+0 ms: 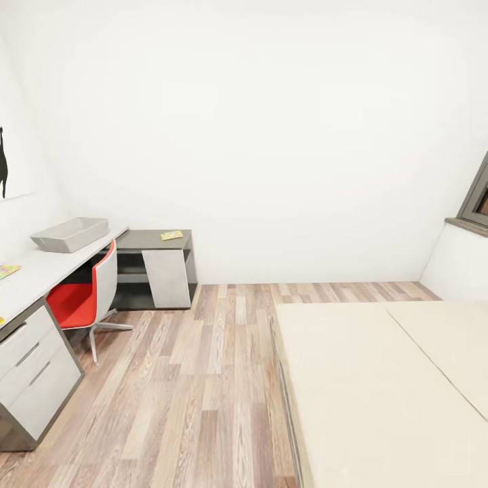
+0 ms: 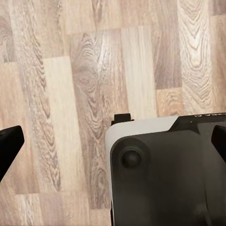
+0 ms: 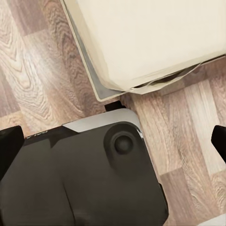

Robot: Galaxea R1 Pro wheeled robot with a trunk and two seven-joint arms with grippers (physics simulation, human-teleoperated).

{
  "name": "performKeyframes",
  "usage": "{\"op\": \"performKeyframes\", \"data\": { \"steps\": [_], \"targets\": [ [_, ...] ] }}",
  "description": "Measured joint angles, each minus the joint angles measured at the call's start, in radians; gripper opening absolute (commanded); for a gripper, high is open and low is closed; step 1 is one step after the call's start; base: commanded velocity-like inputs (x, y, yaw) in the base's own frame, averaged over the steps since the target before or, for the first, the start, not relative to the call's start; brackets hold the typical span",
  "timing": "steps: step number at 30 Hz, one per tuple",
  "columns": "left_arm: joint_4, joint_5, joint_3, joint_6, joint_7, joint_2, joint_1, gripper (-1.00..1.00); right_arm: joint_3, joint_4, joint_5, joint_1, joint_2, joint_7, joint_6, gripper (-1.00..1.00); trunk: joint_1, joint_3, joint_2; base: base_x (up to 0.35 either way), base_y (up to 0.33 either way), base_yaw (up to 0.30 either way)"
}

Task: Put all the toys in the child's room - the three board games (two on the bed and one on the table), the two jigsaw puzzles on the table, and the tennis ball on the table - inside the toy box on the table in the child's room.

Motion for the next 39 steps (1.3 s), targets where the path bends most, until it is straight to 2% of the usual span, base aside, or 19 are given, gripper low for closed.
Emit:
{"op": "performKeyframes", "data": {
  "steps": [11, 24, 32, 39],
  "targets": [
    [0.000, 0.000, 0.000, 0.000, 0.000, 0.000, 0.000, 1.00, 0.000, 0.000, -0.002, 0.000, 0.000, 0.001, 0.003, 1.00, 0.000, -0.011, 0.000, 0.000, 0.000, 0.000],
    [0.000, 0.000, 0.000, 0.001, 0.000, 0.000, 0.000, 1.00, -0.001, 0.001, -0.003, 0.001, -0.004, 0.002, 0.004, 1.00, 0.000, -0.013, 0.000, 0.000, 0.000, 0.000],
    [0.000, 0.000, -0.001, 0.003, 0.000, -0.001, 0.002, 1.00, -0.001, 0.010, -0.003, 0.032, -0.011, 0.002, 0.003, 1.00, 0.000, -0.013, 0.000, 0.000, 0.000, 0.000],
    [0.000, 0.000, 0.000, 0.003, 0.000, -0.001, 0.007, 1.00, 0.000, 0.025, -0.002, 0.037, -0.011, 0.002, 0.003, 1.00, 0.000, -0.013, 0.000, 0.000, 0.000, 0.000]
  ]
}}
